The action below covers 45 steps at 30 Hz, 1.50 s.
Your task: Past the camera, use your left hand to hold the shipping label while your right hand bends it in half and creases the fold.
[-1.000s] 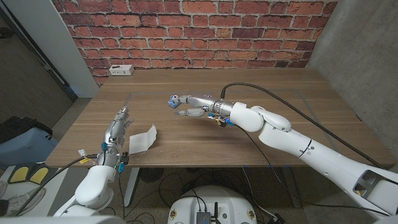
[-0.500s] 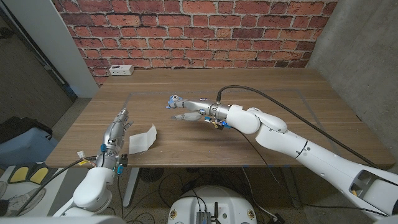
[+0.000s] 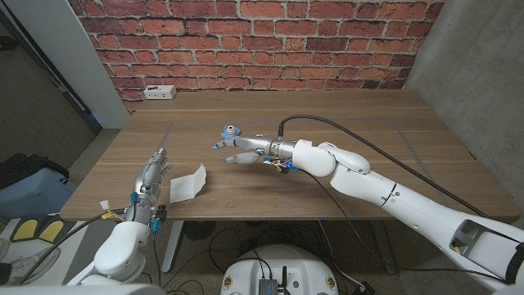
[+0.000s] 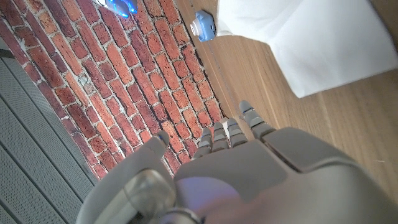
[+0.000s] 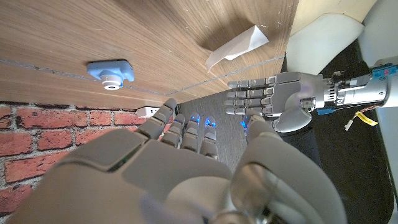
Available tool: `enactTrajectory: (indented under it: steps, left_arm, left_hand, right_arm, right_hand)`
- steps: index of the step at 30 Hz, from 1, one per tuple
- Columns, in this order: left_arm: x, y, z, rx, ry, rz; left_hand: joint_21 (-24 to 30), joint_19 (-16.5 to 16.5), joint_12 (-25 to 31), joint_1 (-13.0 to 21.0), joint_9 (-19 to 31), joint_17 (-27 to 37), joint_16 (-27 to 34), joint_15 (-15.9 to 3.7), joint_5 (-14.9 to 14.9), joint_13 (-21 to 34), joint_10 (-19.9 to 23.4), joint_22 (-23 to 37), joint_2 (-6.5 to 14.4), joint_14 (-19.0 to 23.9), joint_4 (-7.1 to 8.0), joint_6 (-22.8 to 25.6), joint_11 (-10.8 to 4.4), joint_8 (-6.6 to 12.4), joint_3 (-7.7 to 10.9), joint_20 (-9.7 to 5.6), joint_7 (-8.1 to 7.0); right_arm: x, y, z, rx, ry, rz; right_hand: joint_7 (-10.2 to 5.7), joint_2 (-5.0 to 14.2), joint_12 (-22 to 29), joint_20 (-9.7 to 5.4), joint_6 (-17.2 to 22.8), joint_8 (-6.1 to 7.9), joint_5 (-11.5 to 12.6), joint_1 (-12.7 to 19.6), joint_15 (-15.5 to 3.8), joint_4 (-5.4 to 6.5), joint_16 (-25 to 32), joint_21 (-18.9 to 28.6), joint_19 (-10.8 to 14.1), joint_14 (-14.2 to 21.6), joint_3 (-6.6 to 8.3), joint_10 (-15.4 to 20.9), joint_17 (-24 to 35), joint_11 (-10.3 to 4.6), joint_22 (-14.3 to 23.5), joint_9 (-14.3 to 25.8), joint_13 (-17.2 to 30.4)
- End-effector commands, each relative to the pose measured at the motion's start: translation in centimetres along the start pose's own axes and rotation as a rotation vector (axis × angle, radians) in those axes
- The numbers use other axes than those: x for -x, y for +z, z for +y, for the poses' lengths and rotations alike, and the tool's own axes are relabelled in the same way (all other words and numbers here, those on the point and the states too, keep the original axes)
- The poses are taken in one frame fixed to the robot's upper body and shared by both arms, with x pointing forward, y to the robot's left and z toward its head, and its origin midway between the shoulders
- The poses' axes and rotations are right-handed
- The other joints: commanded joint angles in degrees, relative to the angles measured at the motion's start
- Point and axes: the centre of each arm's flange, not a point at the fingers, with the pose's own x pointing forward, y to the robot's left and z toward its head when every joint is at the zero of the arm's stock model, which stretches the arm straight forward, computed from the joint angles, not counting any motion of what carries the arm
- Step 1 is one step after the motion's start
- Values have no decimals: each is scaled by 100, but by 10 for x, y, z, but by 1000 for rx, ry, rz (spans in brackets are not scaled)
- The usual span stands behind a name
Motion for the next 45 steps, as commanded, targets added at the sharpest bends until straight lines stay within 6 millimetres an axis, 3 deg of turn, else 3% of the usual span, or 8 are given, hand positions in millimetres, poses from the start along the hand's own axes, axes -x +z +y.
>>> enactTrajectory:
  steps: [1, 40, 43, 45]
  left_arm:
    - [3, 0, 3, 8, 12, 46]
    - [-8, 1, 1, 9, -16, 53]
    - [-10, 0, 1, 8, -18, 54]
    - [-11, 0, 1, 7, -18, 53]
  left_hand:
    - [-21, 5, 1, -55, 31, 14, 27, 20, 24, 29, 52, 19, -10, 54, 14, -10, 53, -5, -22, 42, 77]
    - [-56, 82, -32, -126, 31, 17, -3, 23, 33, 31, 34, 23, -22, 46, 37, -50, 66, -18, -54, 41, 118]
    - [-59, 88, -35, -130, 31, 16, -6, 25, 34, 31, 31, 23, -22, 42, 38, -54, 61, -19, -55, 43, 103]
    - [-62, 88, -38, -132, 31, 16, -8, 31, 35, 31, 26, 23, -22, 40, 39, -52, 58, -18, -56, 45, 88]
  right_arm:
    - [-14, 0, 5, 10, 34, -22]
    - [-43, -4, 21, -19, 145, -59]
    - [-46, -3, 23, -18, 161, -67]
    - [-48, -3, 23, -17, 172, -70]
  right_hand:
    - [-9, 7, -11, -232, -5, -16, 42, 95, -218, -20, 2, -16, 12, -17, 43, -8, 10, -22, 20, 20, 21]
    - [-149, -16, -35, -172, -146, -44, 54, 262, -211, -96, -14, -32, -28, -40, 98, -101, 1, -84, 21, 23, 23]
    - [-336, -30, -36, -154, -132, -26, 50, 278, -210, -103, -13, -32, -36, -45, 89, -123, 3, -102, 22, 23, 24]
    - [-339, -30, -40, -155, -137, -26, 49, 282, -202, -105, -12, -32, -36, -44, 89, -138, 3, -113, 22, 23, 24]
